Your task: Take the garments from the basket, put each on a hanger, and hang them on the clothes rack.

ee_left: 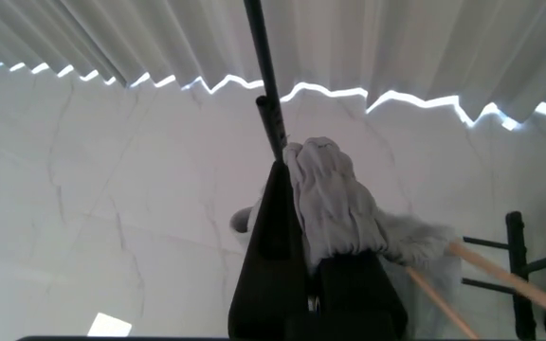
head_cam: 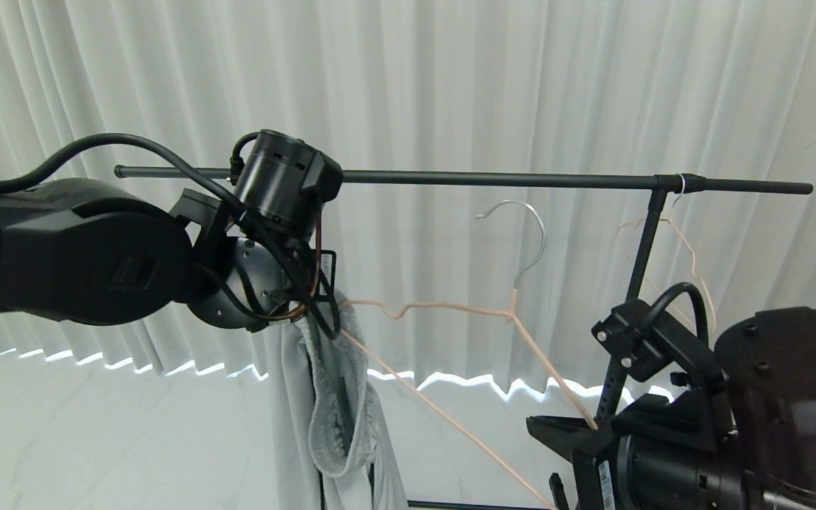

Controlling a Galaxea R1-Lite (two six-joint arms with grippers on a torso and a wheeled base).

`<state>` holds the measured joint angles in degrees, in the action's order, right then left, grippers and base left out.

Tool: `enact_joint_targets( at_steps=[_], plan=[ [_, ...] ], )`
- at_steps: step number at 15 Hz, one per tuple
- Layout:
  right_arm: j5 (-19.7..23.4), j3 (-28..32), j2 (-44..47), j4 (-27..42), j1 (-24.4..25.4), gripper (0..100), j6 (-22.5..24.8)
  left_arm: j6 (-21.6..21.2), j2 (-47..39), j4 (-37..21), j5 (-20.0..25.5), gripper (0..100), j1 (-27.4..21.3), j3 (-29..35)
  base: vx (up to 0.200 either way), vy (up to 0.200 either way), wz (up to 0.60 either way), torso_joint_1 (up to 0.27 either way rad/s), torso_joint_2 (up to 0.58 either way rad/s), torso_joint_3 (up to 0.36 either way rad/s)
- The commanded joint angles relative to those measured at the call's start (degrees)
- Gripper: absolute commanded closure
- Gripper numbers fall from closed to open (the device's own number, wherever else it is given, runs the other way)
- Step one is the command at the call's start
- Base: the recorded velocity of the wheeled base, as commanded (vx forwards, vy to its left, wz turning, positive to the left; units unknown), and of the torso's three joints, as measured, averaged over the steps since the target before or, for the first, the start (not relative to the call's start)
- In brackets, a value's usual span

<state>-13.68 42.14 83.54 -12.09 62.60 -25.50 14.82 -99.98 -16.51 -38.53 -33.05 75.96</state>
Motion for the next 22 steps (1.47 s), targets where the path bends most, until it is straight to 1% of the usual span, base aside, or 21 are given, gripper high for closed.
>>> enact_joint_targets(
  at_steps=[1, 4, 6, 7, 8, 9, 10, 12, 15, 19, 22],
  plan=[
    [0.0, 1.3, 2.2, -0.8, 0.2, 100, -0.2, 0.0, 0.1, 0.0, 0.0, 100, -0.7, 0.0, 0.0, 0.0, 0.0, 0.0, 0.0, 0.0],
    [0.1, 1.3, 2.2, -3.4, 1.0, 100, -0.2, -0.1, 0.7, 0.0, 0.3, 100, -3.4, 0.1, 0.0, 0.0, 0.0, 0.0, 0.0, 0.0],
    [0.2, 1.1, 2.0, -3.4, 1.9, 100, 0.1, -0.3, 1.8, -0.2, 1.8, 100, -5.1, 0.0, 0.0, 0.0, 0.0, 0.0, 0.0, 0.0],
    [0.2, 0.7, 1.6, -3.1, 2.5, 100, 0.2, -1.2, 2.7, -0.3, 3.3, 100, -5.2, -0.2, 0.0, 0.0, 0.0, 0.0, 0.0, 0.0],
    [0.1, -0.6, 0.8, -3.0, 2.6, 100, 0.2, -4.0, 3.4, -0.3, 3.7, 100, -5.2, -1.0, 0.0, 0.0, 0.0, 0.0, 0.0, 0.0],
    [0.1, -2.8, -0.3, -3.2, 2.6, 100, 0.4, -5.9, 4.0, -0.2, 3.7, 100, -4.9, -1.6, 0.0, 0.0, 0.0, 0.0, 0.0, 0.0],
    [0.2, -4.7, -2.2, -3.2, 2.6, 100, 0.5, -6.8, 4.7, -0.2, 4.2, 100, -4.9, -1.8, 0.0, 0.0, 0.0, 0.0, 0.0, 0.0],
    [0.2, -6.7, -5.5, -3.4, 2.6, 100, 0.5, -7.0, 4.8, -0.3, 4.8, 100, -5.0, -2.3, 0.0, 0.0, 0.0, 0.0, 0.0, 0.0],
    [0.5, -6.7, -9.0, -3.4, 2.6, 100, 0.5, -7.4, 4.5, -0.2, 4.7, 100, -6.2, -3.2, 0.0, 0.0, 0.0, 0.0, 0.0, 0.0],
    [0.8, -6.5, -7.4, -4.4, 2.7, 100, 0.5, -7.1, 4.4, 0.0, 4.8, 100, -9.1, -3.0, 0.0, 0.0, 0.0, 0.0, 0.0, 0.0],
    [1.2, -6.5, -3.8, -9.4, 3.0, 100, 0.5, -5.6, 4.4, 0.0, 4.8, 100, -10.6, -2.8, 0.0, 0.0, 0.0, 0.0, 0.0, 0.0]
  ],
)
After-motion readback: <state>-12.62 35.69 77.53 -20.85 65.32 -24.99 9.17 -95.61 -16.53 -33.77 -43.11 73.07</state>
